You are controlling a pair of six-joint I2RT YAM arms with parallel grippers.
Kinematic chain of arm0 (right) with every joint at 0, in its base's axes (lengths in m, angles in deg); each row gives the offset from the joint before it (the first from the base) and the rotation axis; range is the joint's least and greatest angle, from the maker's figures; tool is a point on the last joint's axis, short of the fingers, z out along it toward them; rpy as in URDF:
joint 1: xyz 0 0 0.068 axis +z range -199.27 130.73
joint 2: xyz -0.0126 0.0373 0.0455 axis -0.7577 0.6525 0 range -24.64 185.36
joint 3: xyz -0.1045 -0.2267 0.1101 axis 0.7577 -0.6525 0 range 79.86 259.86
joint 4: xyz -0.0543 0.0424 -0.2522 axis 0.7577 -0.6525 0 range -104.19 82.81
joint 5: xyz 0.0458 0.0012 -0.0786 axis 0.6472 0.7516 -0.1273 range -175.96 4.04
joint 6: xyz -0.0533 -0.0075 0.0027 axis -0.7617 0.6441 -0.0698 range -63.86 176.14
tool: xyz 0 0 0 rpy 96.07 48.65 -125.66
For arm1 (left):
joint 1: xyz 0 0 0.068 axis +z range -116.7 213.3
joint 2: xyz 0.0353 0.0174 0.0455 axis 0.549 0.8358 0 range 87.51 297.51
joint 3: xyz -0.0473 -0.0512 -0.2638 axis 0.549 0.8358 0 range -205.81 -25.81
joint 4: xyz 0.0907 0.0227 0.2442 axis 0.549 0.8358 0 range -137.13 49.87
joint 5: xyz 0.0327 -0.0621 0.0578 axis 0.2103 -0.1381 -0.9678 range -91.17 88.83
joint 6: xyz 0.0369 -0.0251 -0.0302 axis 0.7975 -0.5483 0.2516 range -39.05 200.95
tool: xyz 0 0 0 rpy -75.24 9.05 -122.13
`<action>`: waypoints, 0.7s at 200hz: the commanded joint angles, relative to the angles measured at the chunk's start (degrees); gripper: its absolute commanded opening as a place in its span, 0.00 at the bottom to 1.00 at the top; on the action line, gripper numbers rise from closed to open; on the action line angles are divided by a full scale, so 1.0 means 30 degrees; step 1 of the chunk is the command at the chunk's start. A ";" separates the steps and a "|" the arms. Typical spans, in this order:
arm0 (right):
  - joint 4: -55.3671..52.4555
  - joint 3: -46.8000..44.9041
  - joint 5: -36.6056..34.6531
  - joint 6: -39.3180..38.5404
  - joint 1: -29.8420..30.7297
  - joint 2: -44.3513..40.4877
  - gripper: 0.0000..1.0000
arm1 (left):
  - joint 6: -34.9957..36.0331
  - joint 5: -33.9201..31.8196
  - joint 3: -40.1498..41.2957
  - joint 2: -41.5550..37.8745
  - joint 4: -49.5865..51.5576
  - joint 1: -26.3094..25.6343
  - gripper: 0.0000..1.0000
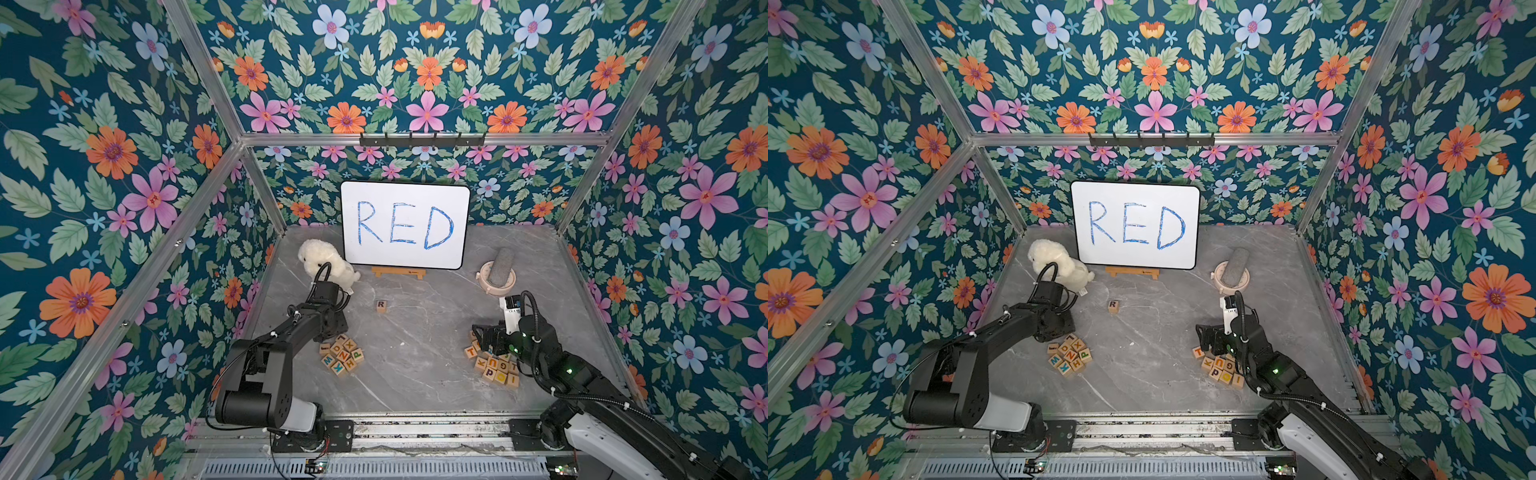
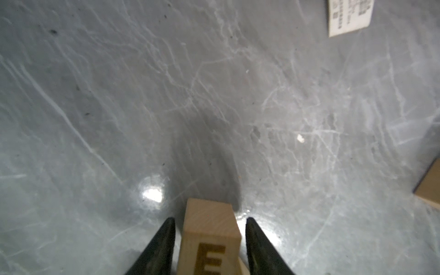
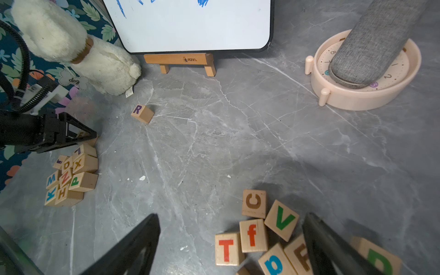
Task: Assemble the uppercase word "red" with letter blocks
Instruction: Pick up the letter block from the center of the board.
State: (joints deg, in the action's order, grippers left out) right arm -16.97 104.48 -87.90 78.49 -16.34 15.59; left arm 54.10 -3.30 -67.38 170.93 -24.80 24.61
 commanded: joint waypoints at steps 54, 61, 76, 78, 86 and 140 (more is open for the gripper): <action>-0.0195 -0.0325 -0.0483 0.0153 0.0011 -0.0831 0.94 | 0.0220 0.0450 -0.0075 0.0241 -0.0067 -0.0004 0.39; -0.0159 -0.0348 -0.0527 0.0170 0.0011 -0.0825 0.94 | 0.0247 0.0447 -0.0063 0.0270 -0.0027 0.0022 0.38; -0.0094 -0.0385 -0.0498 0.0207 0.0011 -0.0832 0.94 | 0.0279 0.0487 -0.0121 0.0278 0.0113 0.0003 0.35; -0.0098 -0.0407 -0.0498 0.0200 0.0011 -0.0824 0.94 | 0.0279 0.0523 -0.0121 0.0272 0.0115 -0.0003 0.35; -0.0048 -0.0412 -0.0541 0.0206 0.0011 -0.0831 0.94 | 0.0285 0.0674 -0.0122 0.0256 0.0157 0.0000 0.33; 0.0429 -0.0327 -0.1179 0.0842 0.0011 -0.0968 0.94 | 0.0304 0.1450 -0.0407 -0.1006 0.0987 0.0010 0.23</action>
State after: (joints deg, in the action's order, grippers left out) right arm -17.58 103.35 -89.65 78.75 -16.34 13.05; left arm 54.29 -0.90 -68.14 169.95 -23.79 24.61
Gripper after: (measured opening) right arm 0.944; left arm 0.335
